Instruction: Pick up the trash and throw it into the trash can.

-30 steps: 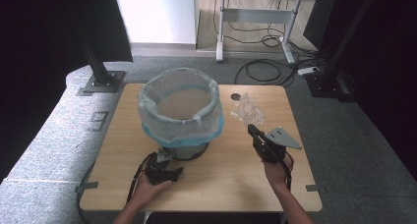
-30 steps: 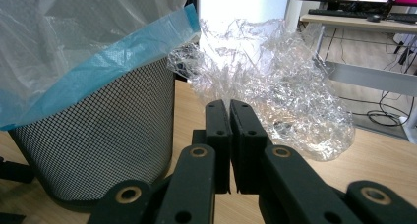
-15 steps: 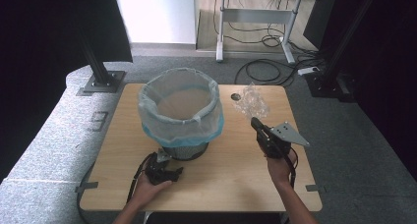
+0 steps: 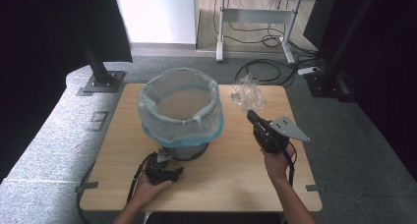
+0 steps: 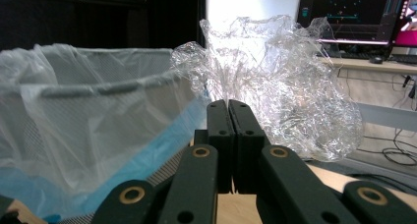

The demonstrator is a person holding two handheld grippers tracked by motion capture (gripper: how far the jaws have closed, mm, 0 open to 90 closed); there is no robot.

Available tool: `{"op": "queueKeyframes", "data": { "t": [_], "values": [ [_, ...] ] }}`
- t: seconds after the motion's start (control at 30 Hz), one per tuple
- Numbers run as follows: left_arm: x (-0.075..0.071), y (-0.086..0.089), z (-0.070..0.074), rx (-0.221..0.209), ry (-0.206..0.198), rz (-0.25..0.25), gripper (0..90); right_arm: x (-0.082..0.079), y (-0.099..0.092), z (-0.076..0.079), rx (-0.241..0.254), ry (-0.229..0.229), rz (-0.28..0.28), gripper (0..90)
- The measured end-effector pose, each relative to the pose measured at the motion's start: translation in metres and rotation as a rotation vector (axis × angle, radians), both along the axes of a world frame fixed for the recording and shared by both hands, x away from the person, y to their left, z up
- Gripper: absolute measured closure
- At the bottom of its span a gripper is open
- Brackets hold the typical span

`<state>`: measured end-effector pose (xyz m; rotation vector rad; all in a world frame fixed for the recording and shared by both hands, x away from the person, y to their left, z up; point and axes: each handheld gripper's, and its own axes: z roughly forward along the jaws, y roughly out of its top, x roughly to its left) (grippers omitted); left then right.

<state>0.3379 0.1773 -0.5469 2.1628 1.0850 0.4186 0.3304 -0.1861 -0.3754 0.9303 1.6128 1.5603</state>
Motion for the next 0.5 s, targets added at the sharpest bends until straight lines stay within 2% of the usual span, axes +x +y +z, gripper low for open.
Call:
{"op": "queueKeyframes", "data": {
  "t": [0.37, 0.5],
  "values": [
    [0.000, 0.000, 0.000, 0.000, 0.000, 0.000, 19.4, 0.010, 0.019, 0.010, 0.020, -0.005, 0.038, 88.1],
    [0.000, 0.000, 0.000, 0.000, 0.000, 0.000, 19.4, 0.018, 0.035, 0.022, 0.025, -0.011, 0.061, 88.1]
  ]
}}
